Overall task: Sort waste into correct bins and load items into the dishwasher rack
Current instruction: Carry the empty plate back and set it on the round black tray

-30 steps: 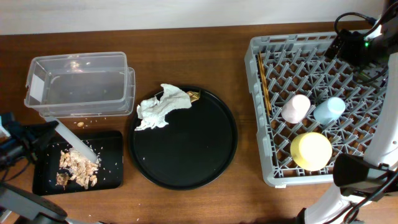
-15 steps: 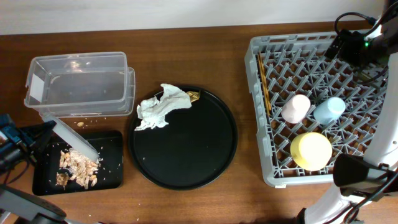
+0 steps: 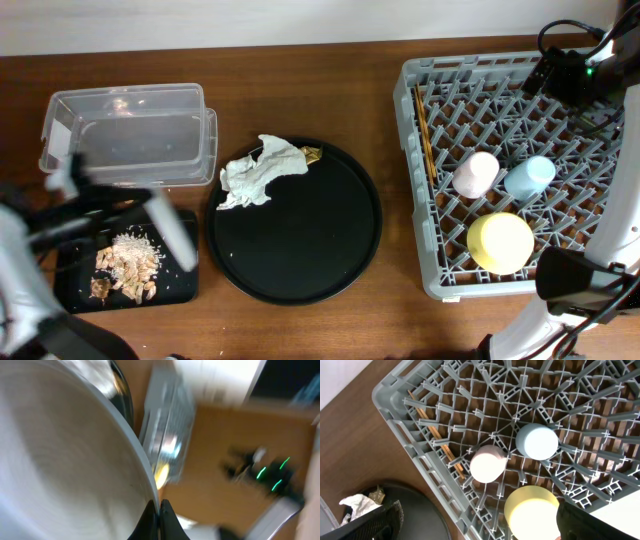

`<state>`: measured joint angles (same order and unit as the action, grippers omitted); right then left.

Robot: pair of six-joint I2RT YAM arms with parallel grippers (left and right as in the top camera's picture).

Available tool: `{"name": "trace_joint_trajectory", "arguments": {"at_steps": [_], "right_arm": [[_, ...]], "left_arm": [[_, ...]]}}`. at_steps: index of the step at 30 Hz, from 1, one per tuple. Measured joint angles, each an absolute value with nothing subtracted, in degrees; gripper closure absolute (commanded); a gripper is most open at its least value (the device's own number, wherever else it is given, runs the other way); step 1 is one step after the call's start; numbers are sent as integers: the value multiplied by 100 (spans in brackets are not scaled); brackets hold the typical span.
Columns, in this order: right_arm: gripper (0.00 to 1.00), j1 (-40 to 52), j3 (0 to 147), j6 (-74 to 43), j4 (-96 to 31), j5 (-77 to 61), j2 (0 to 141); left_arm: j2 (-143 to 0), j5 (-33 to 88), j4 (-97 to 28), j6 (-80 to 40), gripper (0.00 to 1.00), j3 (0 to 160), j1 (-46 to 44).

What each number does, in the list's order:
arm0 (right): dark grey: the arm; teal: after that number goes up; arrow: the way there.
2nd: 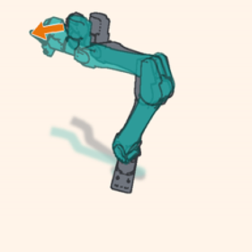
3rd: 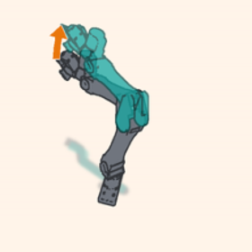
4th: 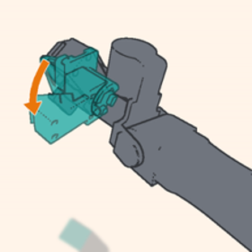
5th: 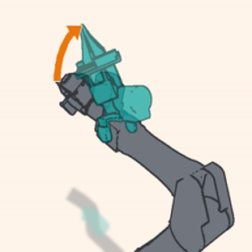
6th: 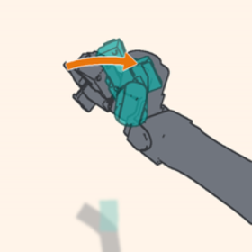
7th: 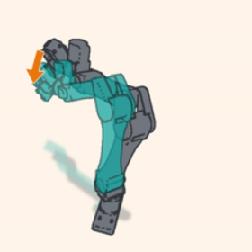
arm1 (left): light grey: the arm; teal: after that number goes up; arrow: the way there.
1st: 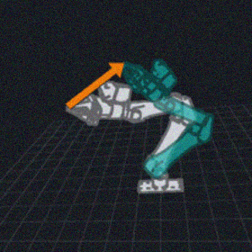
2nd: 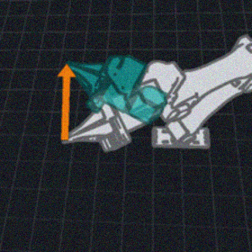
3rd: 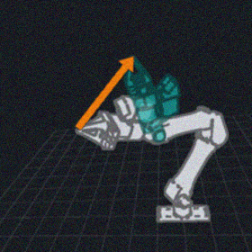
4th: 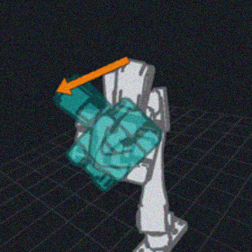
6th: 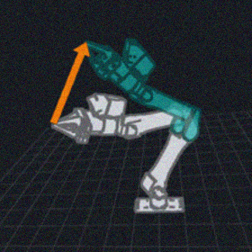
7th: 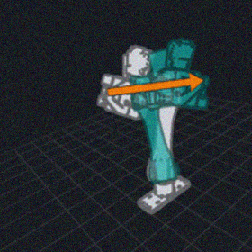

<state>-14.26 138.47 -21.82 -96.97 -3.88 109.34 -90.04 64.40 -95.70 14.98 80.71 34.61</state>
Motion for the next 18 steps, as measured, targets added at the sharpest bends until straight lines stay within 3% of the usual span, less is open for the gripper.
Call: {"name": "trace_joint_trajectory", "arguments": {"at_steps": [4, 5, 13, 18], "right_arm": [[1, -1426, 13847, -2185, -9692, -388, 10934], [1, -1426, 13847, -2180, -9695, -388, 10934], [1, -1426, 13847, -2178, -9697, -390, 10934], [1, -1426, 13847, -2182, -9699, -390, 10936]], "left_arm": [[-8361, 6132, -8851, 1000, 99, 8068, 1822], [-8176, 5655, -8215, 338, 99, 8071, 821], [-8486, 1841, -6158, -2930, 99, 8068, -3166], [-9362, 489, -5802, -3959, 99, 8068, -4318]]}}
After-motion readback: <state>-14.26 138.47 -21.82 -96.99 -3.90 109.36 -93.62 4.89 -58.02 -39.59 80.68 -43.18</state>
